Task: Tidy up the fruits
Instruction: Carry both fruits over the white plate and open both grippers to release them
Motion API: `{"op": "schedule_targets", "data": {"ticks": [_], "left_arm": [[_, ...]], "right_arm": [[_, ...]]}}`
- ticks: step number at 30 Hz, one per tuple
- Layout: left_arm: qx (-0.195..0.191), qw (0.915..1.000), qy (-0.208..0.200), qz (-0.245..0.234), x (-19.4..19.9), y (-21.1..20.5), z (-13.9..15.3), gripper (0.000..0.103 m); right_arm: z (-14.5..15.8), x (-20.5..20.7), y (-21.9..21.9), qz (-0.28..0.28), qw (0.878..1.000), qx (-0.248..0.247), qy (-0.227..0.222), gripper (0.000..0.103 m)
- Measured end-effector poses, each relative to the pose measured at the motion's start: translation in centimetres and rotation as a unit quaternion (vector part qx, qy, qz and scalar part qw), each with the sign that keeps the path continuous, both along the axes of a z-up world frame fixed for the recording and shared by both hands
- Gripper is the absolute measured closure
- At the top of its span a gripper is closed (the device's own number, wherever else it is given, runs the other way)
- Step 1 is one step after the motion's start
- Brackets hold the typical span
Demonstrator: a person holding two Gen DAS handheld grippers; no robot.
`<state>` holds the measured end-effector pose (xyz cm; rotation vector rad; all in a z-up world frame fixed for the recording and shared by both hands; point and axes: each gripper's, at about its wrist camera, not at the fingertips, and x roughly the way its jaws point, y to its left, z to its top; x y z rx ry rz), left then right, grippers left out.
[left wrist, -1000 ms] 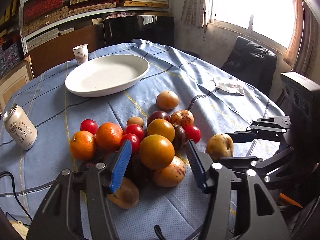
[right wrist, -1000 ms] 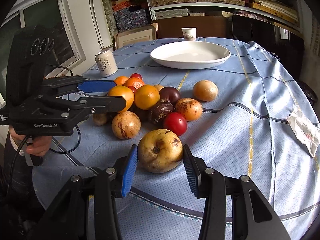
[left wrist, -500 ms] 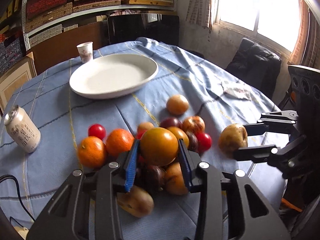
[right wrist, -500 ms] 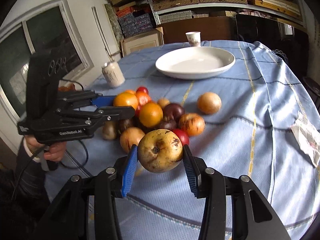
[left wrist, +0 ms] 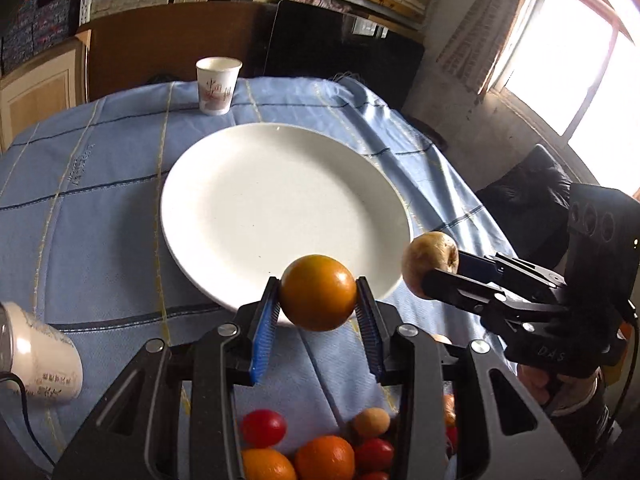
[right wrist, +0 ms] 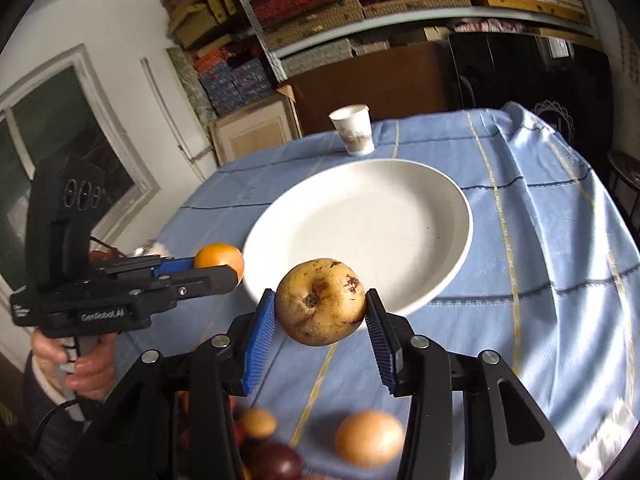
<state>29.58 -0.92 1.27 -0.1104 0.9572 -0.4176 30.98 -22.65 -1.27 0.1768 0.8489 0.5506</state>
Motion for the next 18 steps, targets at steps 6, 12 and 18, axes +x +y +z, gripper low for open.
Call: {"op": "schedule_targets", "data": {"ticks": [6,12,18], "left_arm": [[0.028,0.9983,0.044,0.026,4.6,-0.2,-2.8,0.066],[0.042,0.9971,0.056,0.029,5.4,-0.8,-4.2,0.066],[0.037,0.9973,0.039,0.05,4.2,-0.1,-3.1,0.034]], "right_arm": [[-3.1,3.9,2.0,-0.005,0.999,-0.013,0.053,0.057],[-3.9,4.1,2.5,-0.005,0.998,-0.014,0.054,0.056],[-1.4,1.9,1.0,0.009,1.0,0.011,0.024,0.045]]}}
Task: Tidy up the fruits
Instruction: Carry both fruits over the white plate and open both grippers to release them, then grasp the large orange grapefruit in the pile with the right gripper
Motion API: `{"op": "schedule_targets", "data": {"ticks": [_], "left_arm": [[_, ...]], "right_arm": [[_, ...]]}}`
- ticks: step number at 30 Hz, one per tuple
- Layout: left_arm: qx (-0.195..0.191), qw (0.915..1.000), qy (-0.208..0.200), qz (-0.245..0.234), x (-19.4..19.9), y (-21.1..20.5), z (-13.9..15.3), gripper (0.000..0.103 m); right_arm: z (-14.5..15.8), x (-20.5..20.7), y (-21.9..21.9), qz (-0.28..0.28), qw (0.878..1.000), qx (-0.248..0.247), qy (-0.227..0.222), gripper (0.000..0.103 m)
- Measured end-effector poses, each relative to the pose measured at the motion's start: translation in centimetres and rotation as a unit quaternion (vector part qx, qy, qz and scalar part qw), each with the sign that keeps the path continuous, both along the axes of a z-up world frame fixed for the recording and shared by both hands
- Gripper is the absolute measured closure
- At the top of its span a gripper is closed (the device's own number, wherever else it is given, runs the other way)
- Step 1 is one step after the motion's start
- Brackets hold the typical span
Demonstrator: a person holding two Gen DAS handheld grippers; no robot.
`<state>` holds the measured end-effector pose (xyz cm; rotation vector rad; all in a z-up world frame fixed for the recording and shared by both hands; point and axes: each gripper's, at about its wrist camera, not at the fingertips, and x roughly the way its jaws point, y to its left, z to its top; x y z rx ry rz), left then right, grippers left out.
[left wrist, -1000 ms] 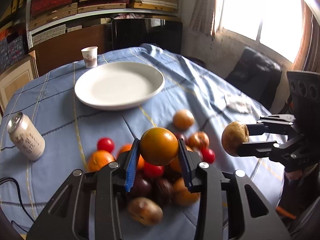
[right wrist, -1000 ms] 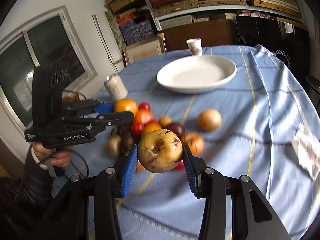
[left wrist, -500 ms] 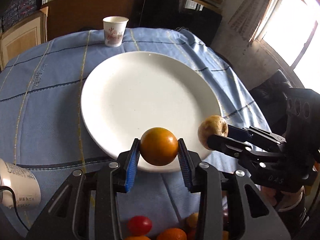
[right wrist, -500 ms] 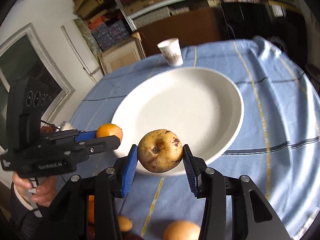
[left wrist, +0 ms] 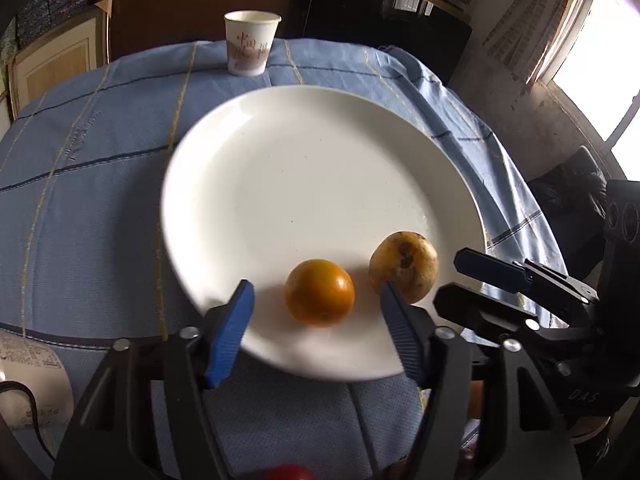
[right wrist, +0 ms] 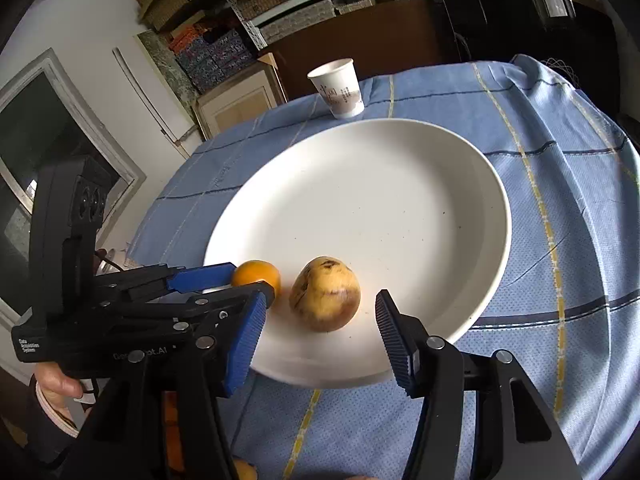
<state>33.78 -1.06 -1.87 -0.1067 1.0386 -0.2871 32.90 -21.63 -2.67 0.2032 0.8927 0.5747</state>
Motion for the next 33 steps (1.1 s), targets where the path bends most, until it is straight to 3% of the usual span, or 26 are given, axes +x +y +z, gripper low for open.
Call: {"op": "schedule_targets", "data": {"ticks": [3,6,9,16,22,33], "left_arm": [[-0.015,0.9996,-0.025,-0.003,-2.6,1.0,2.3,0.032],[-0.028,0.9969,-0.071,0.017,-7.3,3.0,4.4,0.008],[-0.036,0.9946,-0.096,0.016,-11.3,4.2,4.5,0.007],[0.024,0.9898,-0.119,0.074,-17.0,5.6,0.9,0.005],[0.047,0.9864,-0.134,0.082,-19.5,5.6,0.4,0.005],[0.01,0.9859,-0.125,0.111,-20.2,7.7,0.3,0.005]], "right_arm": [[2.0,-2.8,-1.3,0.014,0.999,0.023,-0.028,0.04],[3.1,-6.7,-1.8,0.073,0.995,0.047,-0.058,0.037],[2.8,-10.8,-1.2,0.145,0.985,0.028,-0.093,0.036],[0.6,-16.4,-0.2,0.215,0.972,0.002,-0.092,0.036],[0.7,-17.7,0.4,0.225,0.966,-0.032,-0.124,0.036],[-0.7,-18.7,2.0,0.237,0.96,-0.077,-0.131,0.036]]}}
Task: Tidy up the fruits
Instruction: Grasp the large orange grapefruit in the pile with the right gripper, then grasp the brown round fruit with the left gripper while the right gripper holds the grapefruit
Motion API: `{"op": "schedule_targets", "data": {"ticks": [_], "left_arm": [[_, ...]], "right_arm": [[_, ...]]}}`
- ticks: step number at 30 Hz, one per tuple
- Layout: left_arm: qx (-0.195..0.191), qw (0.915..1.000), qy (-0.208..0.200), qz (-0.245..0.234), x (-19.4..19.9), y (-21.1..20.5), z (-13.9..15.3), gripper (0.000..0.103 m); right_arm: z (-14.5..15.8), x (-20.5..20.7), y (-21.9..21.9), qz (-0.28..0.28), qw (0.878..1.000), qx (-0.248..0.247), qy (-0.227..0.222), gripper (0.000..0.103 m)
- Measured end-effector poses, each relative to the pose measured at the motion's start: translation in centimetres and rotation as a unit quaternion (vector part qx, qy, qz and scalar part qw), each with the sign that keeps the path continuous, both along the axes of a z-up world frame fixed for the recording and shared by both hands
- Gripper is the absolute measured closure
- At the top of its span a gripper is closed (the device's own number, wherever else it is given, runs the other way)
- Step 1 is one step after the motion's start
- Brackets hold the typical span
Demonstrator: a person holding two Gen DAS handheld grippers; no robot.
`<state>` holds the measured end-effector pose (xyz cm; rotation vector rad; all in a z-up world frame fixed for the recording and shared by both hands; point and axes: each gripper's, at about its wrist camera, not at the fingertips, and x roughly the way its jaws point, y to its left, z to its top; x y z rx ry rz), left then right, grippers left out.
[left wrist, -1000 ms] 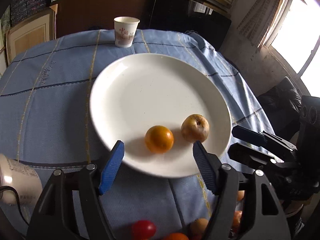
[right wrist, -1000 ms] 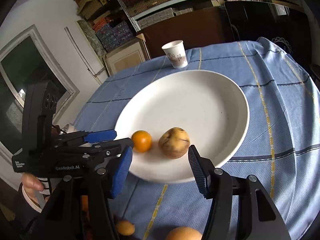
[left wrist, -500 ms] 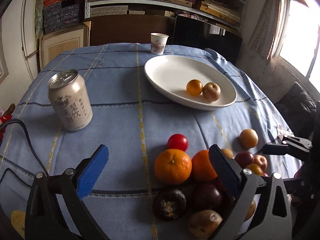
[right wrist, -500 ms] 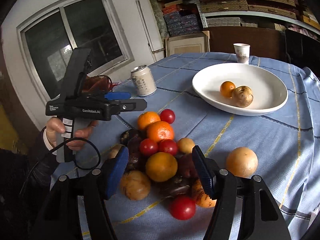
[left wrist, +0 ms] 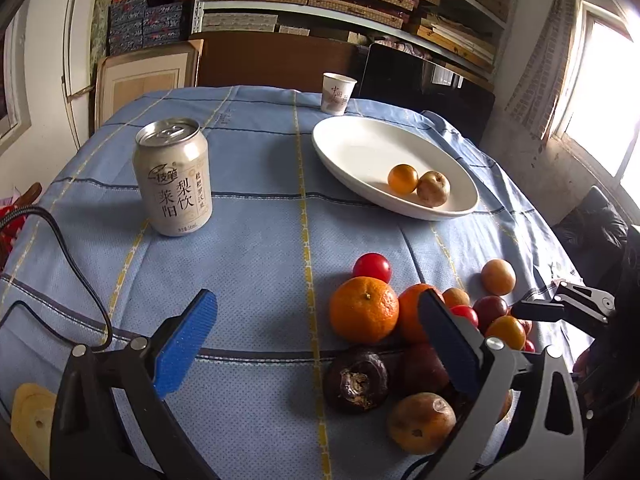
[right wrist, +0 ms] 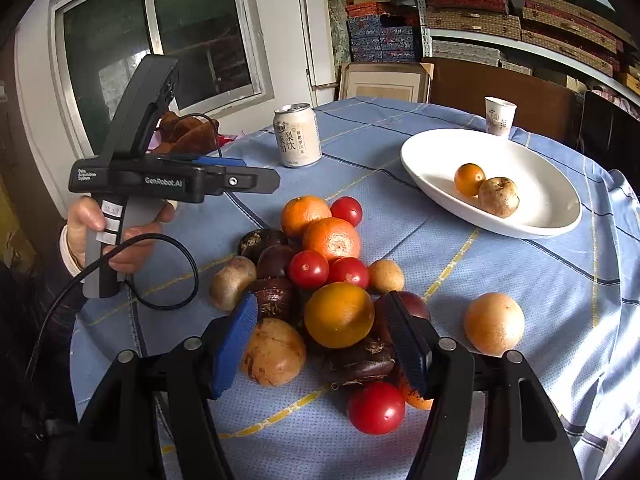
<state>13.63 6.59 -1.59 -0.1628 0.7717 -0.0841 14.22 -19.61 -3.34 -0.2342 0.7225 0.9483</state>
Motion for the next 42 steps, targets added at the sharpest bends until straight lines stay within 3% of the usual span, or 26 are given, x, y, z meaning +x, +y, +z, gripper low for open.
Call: {"op": "schedule_targets", "data": {"ticks": [6,13,15,17,21,24,26,29,33,42], "left_arm": [[-0.021,0.9997,0.0,-0.008,-0.3,0.2,0.0,0.005],[-0.019,0.9998,0.003,-0.007,-0.4,0.0,-0.2,0.005],[-0.009,1.0,0.001,-0.003,-0.3,0.0,-0.2,0.005],[0.002,1.0,0.0,0.0,-0.4,-0.1,-0.2,0.005],[-0.008,0.9991,0.016,-0.039,-0.4,-0.4,-0.5,0.005],[-0.01,0.993,0.015,-0.116,-1.3,-1.5,-0.5,0.005],[0.006,0.9844,0.001,-0.176,-2.6,-2.8,-0.4,0.005],[0.03,0.973,-0.02,-0.228,-4.3,-4.0,-0.3,0.01],[0.037,0.9641,-0.011,-0.263,-4.9,-4.9,-1.1,0.044],[0.064,0.9541,0.004,-0.292,-5.9,-5.8,-2.2,0.047]], "right_arm": [[-0.6,0.4,0.3,-0.001,1.0,-0.004,0.007,0.043],[-0.8,0.7,0.5,-0.01,1.0,-0.009,0.001,0.055],[-0.9,0.7,0.6,-0.012,1.0,-0.016,-0.004,0.063],[-0.8,0.7,0.6,-0.01,1.0,-0.015,-0.005,0.064],[0.1,1.4,-0.9,-0.016,0.999,0.039,0.023,0.064],[1.2,2.4,-3.0,-0.023,0.993,0.105,0.055,0.064],[1.8,2.6,-4.3,-0.024,0.988,0.14,0.067,0.064],[2.4,2.8,-5.6,-0.025,0.981,0.179,0.075,0.064],[2.6,3.1,-6.4,-0.034,0.976,0.198,0.086,0.064],[2.6,2.8,-5.9,-0.028,0.978,0.188,0.083,0.064]]}}
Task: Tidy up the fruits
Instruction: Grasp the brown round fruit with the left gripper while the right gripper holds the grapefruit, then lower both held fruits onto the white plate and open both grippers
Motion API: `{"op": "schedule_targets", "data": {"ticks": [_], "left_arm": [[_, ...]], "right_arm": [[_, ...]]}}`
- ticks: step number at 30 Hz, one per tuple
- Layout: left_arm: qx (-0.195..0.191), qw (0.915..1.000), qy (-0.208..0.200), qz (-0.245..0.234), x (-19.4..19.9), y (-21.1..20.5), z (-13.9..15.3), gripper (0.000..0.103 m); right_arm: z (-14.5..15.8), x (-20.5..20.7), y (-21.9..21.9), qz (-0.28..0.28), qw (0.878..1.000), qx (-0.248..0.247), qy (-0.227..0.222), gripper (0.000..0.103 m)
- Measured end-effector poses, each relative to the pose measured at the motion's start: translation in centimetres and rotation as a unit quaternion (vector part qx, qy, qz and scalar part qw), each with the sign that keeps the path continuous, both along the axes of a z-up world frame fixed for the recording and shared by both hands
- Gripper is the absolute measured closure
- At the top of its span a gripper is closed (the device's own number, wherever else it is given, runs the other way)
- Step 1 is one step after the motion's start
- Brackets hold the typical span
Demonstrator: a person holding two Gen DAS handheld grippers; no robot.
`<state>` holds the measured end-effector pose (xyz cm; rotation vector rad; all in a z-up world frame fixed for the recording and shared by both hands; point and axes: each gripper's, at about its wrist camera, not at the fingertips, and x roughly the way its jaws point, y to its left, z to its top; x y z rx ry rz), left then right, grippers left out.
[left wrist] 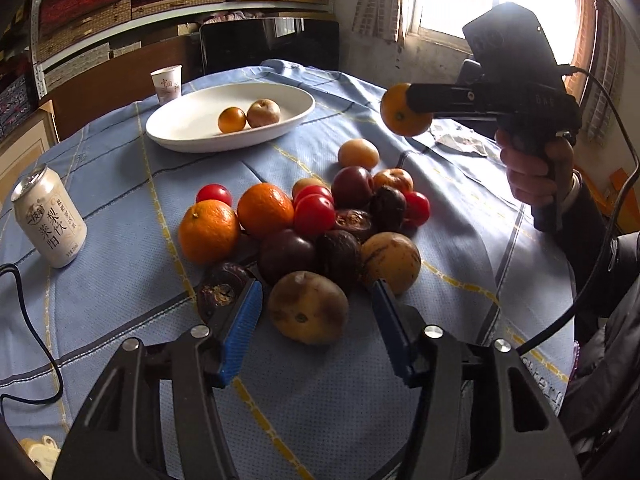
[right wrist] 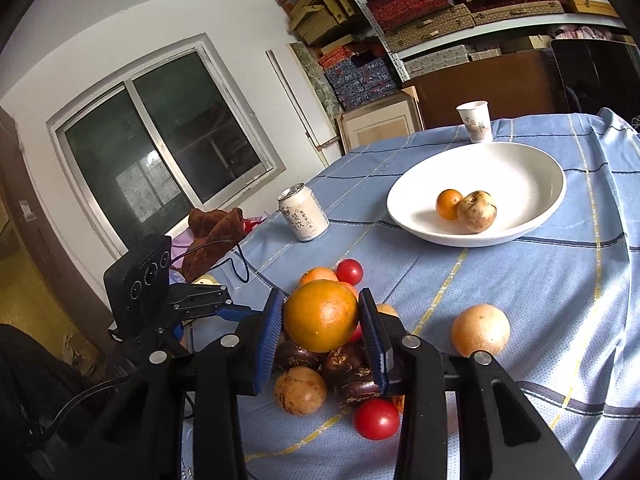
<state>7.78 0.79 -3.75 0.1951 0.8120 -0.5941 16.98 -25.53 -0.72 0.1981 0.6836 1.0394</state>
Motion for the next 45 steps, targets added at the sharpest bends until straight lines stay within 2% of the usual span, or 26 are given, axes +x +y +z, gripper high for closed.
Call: {"op": "schedule_targets", "data": {"ticks": [5,10,16,19,24,29,33,35,40,45], "left_arm": [[0.011,0.9998,0.015,0.003,0.5,-0.3,-0.8,0.047],[0.011,0.9997,0.016,0.016,0.7,0.3,-0.9,0.061],[0.014,0.9997,0.009,0.016,0.3,0.3,-0.8,0.062],[-0.002,0.9995,0.008,0.031,0.4,0.9,-0.4,0.062],[-0.057,0.9969,0.005,0.053,1.3,2.0,2.0,0.062],[-0.09,0.9928,0.005,0.079,5.6,2.4,6.1,0.062],[-0.097,0.9881,0.012,0.119,11.2,2.0,7.8,0.062],[-0.094,0.9851,0.03,0.141,14.7,1.6,7.6,0.062],[-0.066,0.9799,0.079,0.171,22.0,0.1,5.4,0.062],[-0.036,0.9769,0.088,0.191,25.6,-1.5,3.6,0.062]], "right_arm": [[0.0,-0.2,0.1,-0.001,1.0,-0.002,0.0,0.064],[-0.1,-0.3,0.2,0.0,1.0,-0.006,-0.002,0.064],[-0.3,-0.2,0.2,-0.001,1.0,-0.007,0.001,0.064],[-0.4,-0.1,0.0,0.001,1.0,0.0,0.006,0.064],[-0.5,0.7,-0.8,-0.01,0.999,0.026,0.023,0.064],[-0.1,3.6,-1.2,-0.065,0.996,0.033,0.045,0.064],[0.5,6.9,-0.3,-0.131,0.991,0.011,0.025,0.064],[0.1,8.7,0.1,-0.166,0.986,-0.004,0.019,0.064],[-1.8,12.5,0.4,-0.208,0.976,-0.029,0.05,0.064],[-2.9,14.4,0.6,-0.217,0.974,-0.052,0.051,0.064]]}}
